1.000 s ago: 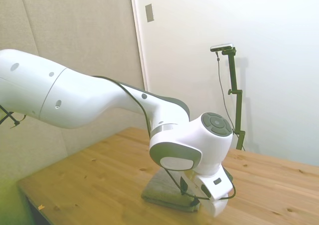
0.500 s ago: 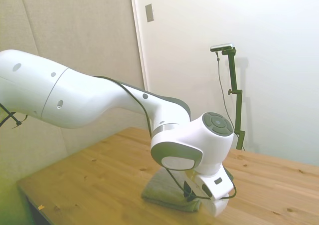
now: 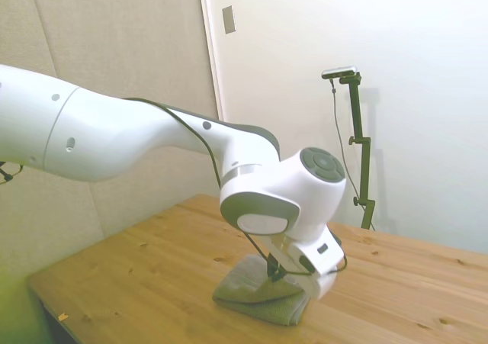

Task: Unfold the towel

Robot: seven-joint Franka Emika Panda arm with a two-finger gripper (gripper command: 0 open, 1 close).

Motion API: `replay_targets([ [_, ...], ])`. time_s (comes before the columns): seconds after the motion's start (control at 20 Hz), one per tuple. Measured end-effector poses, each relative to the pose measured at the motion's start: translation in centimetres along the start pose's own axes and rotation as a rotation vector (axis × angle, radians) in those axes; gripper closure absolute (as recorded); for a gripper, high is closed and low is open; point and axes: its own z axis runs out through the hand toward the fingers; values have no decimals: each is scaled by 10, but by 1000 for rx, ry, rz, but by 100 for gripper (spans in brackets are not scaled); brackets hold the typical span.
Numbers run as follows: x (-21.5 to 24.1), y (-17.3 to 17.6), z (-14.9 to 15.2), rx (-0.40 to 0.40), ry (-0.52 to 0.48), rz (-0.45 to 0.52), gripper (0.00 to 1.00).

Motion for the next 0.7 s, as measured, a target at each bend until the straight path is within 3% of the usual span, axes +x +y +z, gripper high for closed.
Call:
replay_targets([
  [0.35,-64,-98,19,29,-62,-273,100],
  [0.6,-100,-137,51,8,-132,-488,100],
  [0.7,-109,-147,64,-2,-157,-531,100],
])
